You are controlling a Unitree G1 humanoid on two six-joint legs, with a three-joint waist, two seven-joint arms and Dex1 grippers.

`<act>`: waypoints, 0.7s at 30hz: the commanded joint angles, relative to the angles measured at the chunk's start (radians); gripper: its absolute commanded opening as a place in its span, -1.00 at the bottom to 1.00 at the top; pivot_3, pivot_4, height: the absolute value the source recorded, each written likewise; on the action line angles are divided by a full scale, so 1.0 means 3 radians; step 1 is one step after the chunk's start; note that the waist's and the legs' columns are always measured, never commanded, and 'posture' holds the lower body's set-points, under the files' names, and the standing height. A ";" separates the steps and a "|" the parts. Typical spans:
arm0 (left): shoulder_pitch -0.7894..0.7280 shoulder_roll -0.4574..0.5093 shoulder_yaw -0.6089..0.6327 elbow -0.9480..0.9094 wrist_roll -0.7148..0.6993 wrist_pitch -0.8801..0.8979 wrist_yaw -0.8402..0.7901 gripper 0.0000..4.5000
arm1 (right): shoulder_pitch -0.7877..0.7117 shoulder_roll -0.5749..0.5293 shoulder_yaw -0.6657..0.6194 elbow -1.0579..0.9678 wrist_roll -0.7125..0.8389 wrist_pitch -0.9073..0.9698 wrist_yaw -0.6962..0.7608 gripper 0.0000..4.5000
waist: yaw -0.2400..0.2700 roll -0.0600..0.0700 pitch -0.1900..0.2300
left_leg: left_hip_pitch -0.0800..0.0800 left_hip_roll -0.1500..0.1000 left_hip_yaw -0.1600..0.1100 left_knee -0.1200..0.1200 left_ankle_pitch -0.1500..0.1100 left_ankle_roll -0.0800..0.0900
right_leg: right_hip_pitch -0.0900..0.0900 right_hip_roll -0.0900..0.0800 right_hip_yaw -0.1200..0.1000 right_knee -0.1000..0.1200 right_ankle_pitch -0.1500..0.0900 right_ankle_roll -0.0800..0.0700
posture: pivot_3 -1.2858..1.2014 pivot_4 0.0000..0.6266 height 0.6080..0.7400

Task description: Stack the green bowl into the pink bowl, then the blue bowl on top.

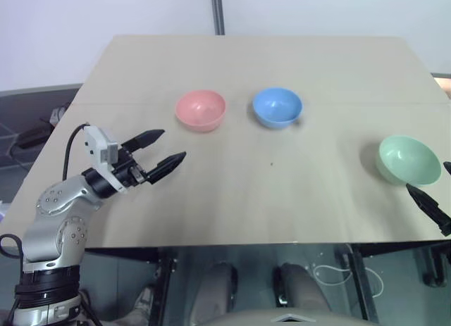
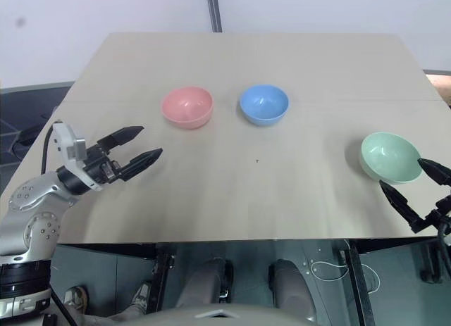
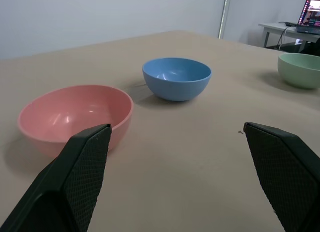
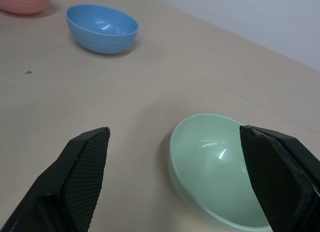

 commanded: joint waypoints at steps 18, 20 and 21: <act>-0.1379 0.0229 -0.1262 0.0254 0.2007 -0.0001 0.0787 0.99 | -0.1065 -0.0212 0.1255 -0.0354 -0.0152 0.0391 0.0018 1.00 | 0.0000 -0.0005 0.0002 | -0.0004 -0.0002 -0.0004 0.0001 0.0000 0.0000 | -0.0003 0.0007 -0.0003 0.0002 0.0001 0.0001 | 0.03 -0.52 1.00; -0.1707 0.0211 -0.1546 0.0507 0.2322 0.0005 0.0798 0.99 | -0.1242 -0.0164 0.1507 -0.0423 -0.0201 0.0427 -0.0021 1.00 | 0.0005 -0.0009 0.0006 | -0.0002 -0.0004 -0.0006 0.0001 0.0000 0.0000 | -0.0001 0.0018 -0.0005 0.0002 0.0001 0.0001 | 0.03 -0.52 1.00; -0.1788 0.0188 -0.1596 0.0576 0.2375 0.0033 0.0805 0.99 | -0.1280 -0.0156 0.1561 -0.0437 -0.0221 0.0437 -0.0034 1.00 | 0.0005 -0.0009 0.0006 | -0.0007 -0.0005 -0.0006 0.0002 0.0001 0.0000 | -0.0006 0.0029 -0.0009 0.0003 0.0001 0.0001 | 0.03 -0.52 1.00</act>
